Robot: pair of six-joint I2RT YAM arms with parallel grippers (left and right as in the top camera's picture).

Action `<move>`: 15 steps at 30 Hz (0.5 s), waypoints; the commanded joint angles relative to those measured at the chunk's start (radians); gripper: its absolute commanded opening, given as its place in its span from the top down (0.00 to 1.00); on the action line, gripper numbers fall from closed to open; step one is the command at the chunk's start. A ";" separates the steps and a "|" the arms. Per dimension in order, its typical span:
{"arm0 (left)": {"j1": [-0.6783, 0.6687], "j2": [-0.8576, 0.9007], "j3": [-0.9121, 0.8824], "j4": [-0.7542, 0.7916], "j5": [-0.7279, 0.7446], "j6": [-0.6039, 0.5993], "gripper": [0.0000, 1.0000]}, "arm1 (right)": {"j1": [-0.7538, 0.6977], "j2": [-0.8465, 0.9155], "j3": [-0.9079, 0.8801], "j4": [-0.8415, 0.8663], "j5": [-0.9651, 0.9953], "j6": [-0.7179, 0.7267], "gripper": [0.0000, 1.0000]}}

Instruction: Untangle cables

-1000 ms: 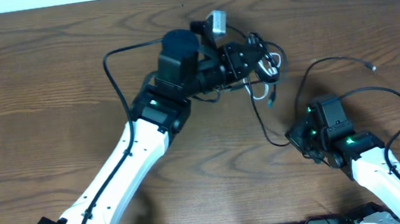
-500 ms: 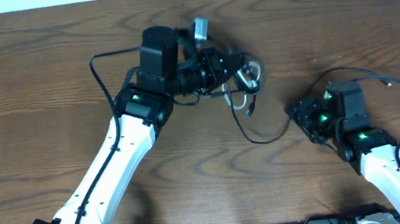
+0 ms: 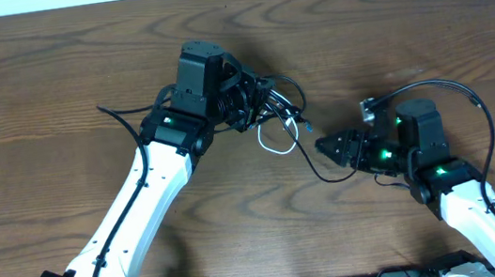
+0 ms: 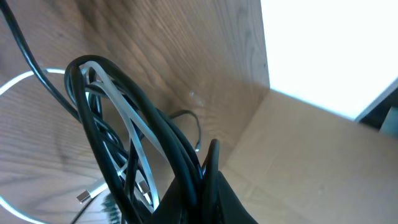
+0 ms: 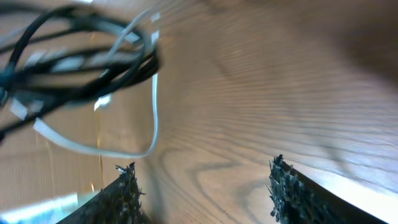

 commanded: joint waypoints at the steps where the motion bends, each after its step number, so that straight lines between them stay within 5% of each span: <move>1: -0.010 -0.021 0.026 0.000 -0.026 -0.124 0.92 | 0.035 0.001 0.000 0.032 -0.062 -0.094 0.34; 8: -0.045 -0.021 0.026 0.000 -0.009 -0.174 0.92 | 0.085 0.003 0.000 0.027 0.156 0.079 0.43; 15: -0.047 -0.021 0.026 0.001 0.078 -0.264 0.92 | 0.085 0.003 0.000 0.014 0.222 0.294 0.40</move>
